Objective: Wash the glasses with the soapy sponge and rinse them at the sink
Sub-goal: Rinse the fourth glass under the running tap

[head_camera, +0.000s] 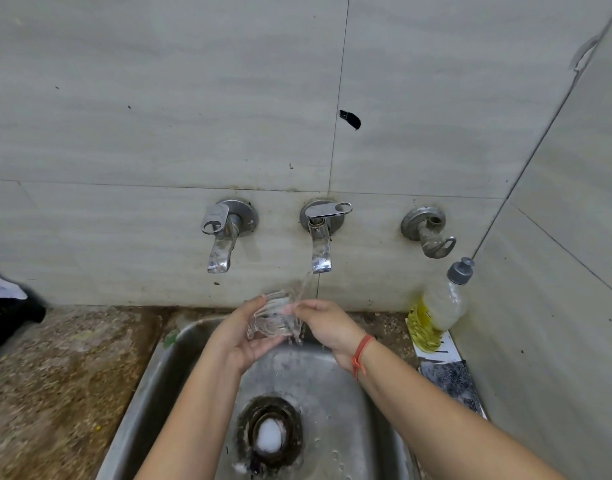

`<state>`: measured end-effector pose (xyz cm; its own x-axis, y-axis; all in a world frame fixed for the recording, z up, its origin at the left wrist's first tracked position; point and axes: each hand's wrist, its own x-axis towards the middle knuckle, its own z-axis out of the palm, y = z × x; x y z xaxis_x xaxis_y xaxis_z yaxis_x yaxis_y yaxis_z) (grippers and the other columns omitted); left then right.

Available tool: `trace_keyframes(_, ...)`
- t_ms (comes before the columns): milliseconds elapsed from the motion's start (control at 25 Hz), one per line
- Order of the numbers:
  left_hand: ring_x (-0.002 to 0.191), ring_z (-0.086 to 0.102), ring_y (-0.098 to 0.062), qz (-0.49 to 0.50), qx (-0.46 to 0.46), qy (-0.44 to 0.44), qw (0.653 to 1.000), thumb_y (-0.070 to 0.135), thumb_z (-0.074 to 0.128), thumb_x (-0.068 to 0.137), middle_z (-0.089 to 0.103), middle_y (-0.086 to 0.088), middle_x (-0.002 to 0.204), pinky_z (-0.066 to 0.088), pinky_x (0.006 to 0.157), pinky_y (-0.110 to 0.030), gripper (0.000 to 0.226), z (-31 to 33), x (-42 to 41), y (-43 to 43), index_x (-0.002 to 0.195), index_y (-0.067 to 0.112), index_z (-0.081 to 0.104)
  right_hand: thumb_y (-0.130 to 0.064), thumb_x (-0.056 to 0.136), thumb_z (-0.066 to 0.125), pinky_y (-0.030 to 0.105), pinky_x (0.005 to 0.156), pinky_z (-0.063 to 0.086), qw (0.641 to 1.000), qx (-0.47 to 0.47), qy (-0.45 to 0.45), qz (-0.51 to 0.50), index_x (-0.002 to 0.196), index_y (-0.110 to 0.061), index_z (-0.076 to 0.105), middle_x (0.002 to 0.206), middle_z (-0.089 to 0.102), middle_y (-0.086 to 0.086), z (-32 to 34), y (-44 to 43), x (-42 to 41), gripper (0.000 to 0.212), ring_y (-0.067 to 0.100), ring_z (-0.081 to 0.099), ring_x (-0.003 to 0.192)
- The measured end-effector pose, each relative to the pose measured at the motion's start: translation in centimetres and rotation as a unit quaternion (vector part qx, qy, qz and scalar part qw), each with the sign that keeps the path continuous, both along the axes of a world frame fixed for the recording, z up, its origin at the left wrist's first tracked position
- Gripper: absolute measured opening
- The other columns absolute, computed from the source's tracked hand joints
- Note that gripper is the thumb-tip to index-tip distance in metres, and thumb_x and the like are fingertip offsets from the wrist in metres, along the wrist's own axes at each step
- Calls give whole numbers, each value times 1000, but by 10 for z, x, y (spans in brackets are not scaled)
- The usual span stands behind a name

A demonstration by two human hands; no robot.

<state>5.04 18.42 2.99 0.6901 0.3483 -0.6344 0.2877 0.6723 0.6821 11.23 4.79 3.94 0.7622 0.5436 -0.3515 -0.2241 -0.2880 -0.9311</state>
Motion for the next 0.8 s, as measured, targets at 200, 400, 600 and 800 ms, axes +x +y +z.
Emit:
trace_keyframes(200, 84, 67, -33, -7, -37, 9, 999, 36, 62, 90, 66, -22, 104, 58, 64, -46, 39, -1, 4, -3, 112, 4, 61, -8, 99, 46, 0, 70, 42, 998, 28, -64, -2, 109, -3, 67, 107, 68, 5, -9, -5, -3, 24, 4, 60, 91)
trace_keyframes(400, 102, 63, -27, -54, 71, -54, 995, 33, 55, 95, 67, -12, 106, 46, 100, -41, 30, 3, 10, -24, 119, 16, 55, -10, 100, 44, 12, 75, 48, 993, 92, 10, -77, 105, -5, 67, 82, 73, 2, -12, -12, 1, 25, 8, 67, 78)
trace_keyframes(600, 100, 68, -24, -98, 179, -130, 970, 9, 69, 84, 66, -9, 118, 54, 81, -32, 52, -4, 17, -42, 130, 17, 47, -1, 100, 36, 19, 60, 55, 955, 193, 146, -174, 87, 0, 63, 69, 69, 8, -7, -26, 13, 30, 13, 68, 59)
trace_keyframes(800, 106, 63, -18, -154, 280, -152, 935, 1, 75, 77, 60, 1, 123, 58, 78, -30, 56, -3, 20, -43, 126, 18, 53, -5, 101, 37, 15, 48, 51, 952, 161, 195, -172, 101, 7, 63, 63, 68, 8, 2, -38, 17, 29, 11, 66, 50)
